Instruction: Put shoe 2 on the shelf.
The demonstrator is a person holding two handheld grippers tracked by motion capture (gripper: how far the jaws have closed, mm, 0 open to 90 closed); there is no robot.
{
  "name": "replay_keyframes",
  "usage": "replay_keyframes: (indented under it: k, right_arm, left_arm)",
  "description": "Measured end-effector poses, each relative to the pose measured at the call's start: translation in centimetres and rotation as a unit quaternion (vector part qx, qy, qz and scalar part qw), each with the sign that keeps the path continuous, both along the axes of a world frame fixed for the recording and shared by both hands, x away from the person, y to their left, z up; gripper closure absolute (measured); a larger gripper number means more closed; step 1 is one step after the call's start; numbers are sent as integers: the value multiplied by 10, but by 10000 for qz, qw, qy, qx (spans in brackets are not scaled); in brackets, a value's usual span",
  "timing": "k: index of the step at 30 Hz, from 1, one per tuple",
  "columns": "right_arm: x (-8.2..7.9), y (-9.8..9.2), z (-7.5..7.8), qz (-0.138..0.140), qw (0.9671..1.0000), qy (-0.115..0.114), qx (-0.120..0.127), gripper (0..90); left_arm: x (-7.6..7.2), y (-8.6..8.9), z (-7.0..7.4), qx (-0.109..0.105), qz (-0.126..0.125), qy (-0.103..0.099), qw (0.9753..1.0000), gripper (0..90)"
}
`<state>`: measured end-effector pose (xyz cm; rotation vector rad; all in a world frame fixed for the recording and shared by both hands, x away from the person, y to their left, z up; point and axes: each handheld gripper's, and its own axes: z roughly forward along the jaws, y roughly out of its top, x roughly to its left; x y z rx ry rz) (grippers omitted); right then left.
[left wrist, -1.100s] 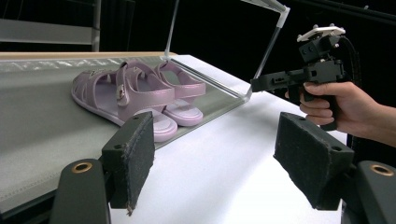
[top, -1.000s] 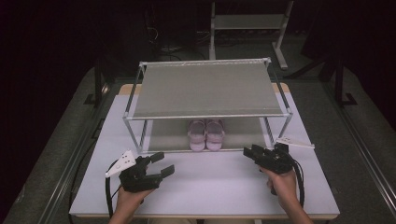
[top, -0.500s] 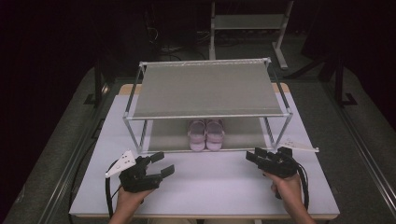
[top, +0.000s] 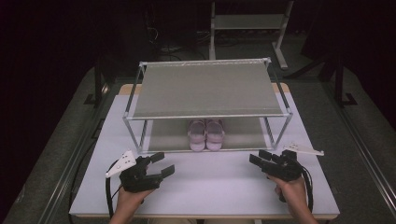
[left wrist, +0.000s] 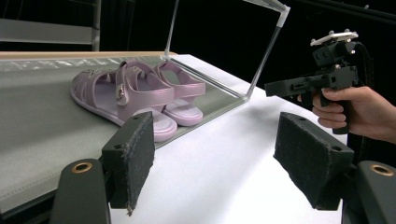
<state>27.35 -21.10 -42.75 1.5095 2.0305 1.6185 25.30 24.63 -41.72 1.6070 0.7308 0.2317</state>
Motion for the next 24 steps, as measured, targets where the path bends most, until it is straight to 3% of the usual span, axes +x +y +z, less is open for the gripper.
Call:
replay_keyframes:
  k: [24]
  right_arm:
    - [-12,-8,-1,57,10000,-3,-54,410]
  left_arm:
    - [0,0,0,6,0,-2,10000,284]
